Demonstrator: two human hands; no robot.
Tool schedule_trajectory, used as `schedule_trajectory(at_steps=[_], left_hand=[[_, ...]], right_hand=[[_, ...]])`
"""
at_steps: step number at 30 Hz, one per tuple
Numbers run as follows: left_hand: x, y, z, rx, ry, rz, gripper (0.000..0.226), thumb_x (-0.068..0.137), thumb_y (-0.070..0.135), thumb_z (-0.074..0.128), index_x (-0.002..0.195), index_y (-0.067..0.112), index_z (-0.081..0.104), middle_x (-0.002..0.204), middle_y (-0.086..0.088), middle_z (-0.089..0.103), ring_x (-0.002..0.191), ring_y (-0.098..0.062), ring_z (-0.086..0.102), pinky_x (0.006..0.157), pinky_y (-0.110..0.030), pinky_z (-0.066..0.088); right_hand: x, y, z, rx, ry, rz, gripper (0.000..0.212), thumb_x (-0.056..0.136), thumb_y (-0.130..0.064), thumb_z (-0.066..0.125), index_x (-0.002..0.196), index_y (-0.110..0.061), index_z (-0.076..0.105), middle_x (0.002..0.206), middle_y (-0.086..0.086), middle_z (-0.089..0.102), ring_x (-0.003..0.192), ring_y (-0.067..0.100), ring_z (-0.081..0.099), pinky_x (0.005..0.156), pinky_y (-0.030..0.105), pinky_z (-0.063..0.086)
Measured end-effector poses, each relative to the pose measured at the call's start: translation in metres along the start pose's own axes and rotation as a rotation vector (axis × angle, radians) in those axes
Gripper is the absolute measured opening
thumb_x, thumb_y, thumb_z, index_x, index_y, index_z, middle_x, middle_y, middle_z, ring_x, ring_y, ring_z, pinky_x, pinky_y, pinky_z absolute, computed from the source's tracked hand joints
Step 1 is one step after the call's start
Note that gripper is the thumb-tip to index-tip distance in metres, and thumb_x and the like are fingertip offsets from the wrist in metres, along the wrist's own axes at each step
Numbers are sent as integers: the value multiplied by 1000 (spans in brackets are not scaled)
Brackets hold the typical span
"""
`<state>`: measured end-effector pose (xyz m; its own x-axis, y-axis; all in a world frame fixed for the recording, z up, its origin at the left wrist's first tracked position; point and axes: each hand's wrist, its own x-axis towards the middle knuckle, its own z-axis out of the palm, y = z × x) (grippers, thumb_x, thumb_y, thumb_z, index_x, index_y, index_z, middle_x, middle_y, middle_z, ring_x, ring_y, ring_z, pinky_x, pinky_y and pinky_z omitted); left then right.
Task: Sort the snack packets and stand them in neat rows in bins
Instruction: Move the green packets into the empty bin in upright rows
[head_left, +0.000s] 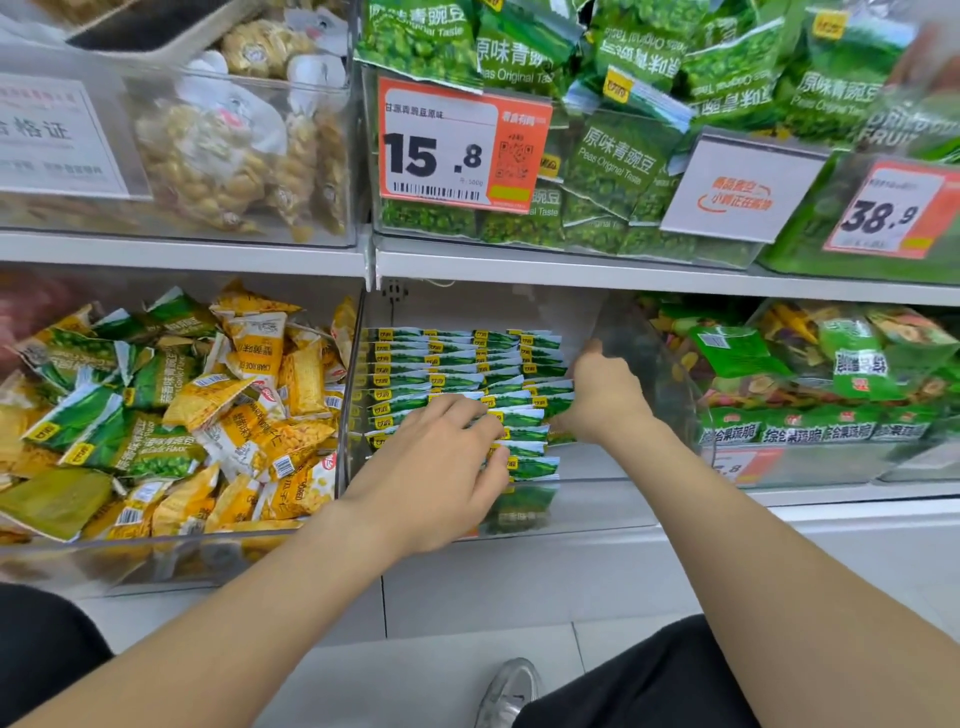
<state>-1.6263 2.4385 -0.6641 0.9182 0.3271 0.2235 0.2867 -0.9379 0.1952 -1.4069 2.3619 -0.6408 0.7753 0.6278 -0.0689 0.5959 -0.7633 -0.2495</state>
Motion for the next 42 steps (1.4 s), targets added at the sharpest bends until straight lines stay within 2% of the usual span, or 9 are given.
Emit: schedule_trajectory(at_steps=[4,9,12,18,26,31,34,38,42], left_hand=[[-6,2,-5,67,112,88,45,112,45,31,113,17,67,116,-1,63,113,-24,54,99,-41,48],[-21,-3,-52,103,338,73,31,107,34,41,98,18,67,91,1,60,89,-23,54,77,-35,47],[-40,-21,-89,62,384,-154,17,100,36,51,90,24,59,80,8,53,81,-19,52,62,-33,37],[-71,-98,-118,6,188,-605,10,94,27,50,86,26,57,84,-2,65,82,-33,63,64,-40,51],[-104,-185,-135,124,-211,-810,23,88,10,62,111,10,63,116,-16,66,108,-36,67,89,-44,59],[-108,-198,-131,75,-231,-834,36,88,30,80,84,14,49,92,-10,57,87,-32,62,68,-39,50],[-109,-196,-131,49,-187,-877,46,84,26,86,77,14,42,89,-10,51,83,-33,58,66,-38,46],[-109,-200,-130,-12,-167,-889,45,80,16,86,74,14,42,89,-14,54,78,-30,55,51,-32,38],[-110,-201,-131,-93,-99,-891,21,84,7,73,83,12,53,104,-22,61,82,-29,61,59,-34,46]], right_hand=[[-13,-10,-16,-14,36,-192,27,84,-7,75,107,-17,67,114,8,65,112,30,61,92,35,52],[-60,-63,-27,219,22,-475,36,85,1,53,94,-24,77,79,-8,70,74,11,66,78,33,59],[-92,-106,-34,347,67,-606,33,82,-1,52,81,-27,74,69,-6,71,62,11,64,68,30,54],[-131,-180,-9,266,-4,-811,26,82,-9,54,86,-23,76,85,-7,73,84,16,66,84,33,56],[-133,-256,30,205,-105,-960,37,96,-5,51,114,-21,79,111,4,76,114,28,62,102,42,52],[-122,-277,58,-56,-131,-1038,42,90,6,52,120,-14,71,103,14,67,106,36,61,75,46,56],[-116,-280,64,-225,-64,-1098,21,98,-20,65,117,-14,69,98,7,67,109,30,51,75,38,39],[-103,-281,59,-295,-48,-1057,49,92,-56,71,126,-22,66,102,2,62,113,28,50,83,42,29],[-102,-281,57,-228,-60,-1005,58,85,-64,73,127,-24,66,105,0,66,109,28,50,88,44,37]])
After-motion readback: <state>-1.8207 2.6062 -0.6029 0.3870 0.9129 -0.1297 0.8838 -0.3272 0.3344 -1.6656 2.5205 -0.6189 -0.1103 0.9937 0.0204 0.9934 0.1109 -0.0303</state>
